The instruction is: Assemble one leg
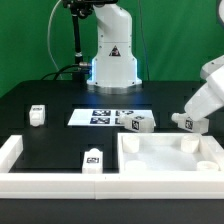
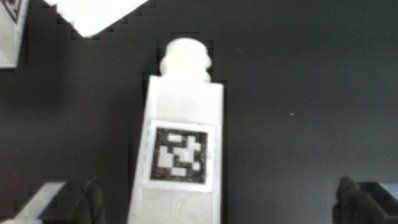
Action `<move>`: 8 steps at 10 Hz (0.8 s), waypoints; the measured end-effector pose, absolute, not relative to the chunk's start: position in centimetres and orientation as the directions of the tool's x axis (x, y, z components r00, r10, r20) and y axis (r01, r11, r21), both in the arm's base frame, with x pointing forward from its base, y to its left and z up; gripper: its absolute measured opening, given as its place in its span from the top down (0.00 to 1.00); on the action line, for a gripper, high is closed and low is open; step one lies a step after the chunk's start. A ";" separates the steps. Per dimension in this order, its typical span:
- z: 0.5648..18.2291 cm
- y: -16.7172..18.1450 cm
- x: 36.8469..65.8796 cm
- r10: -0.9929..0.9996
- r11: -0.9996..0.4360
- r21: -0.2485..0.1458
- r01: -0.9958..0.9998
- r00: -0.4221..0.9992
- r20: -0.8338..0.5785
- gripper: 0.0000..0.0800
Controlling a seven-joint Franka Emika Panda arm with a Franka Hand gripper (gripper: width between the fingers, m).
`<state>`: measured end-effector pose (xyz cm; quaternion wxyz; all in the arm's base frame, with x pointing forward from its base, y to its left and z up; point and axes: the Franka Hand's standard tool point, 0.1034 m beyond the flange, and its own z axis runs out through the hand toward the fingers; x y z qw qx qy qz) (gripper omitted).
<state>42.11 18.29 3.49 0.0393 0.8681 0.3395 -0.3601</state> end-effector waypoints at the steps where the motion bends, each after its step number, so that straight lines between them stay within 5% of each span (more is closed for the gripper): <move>1: 3.4 18.0 42.1 0.547 -0.772 -0.157 0.616 0.517 -0.659 0.19; 3: 3.1 16.9 42.4 0.473 -0.805 -0.073 0.589 0.563 -0.678 0.19; 8: 2.1 15.2 43.2 0.446 -0.843 -0.084 0.531 0.603 -0.662 0.19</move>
Offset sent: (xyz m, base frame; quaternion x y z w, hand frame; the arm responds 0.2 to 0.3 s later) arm 0.0230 -0.0400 -0.0069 -0.0406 0.0215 0.1698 0.9844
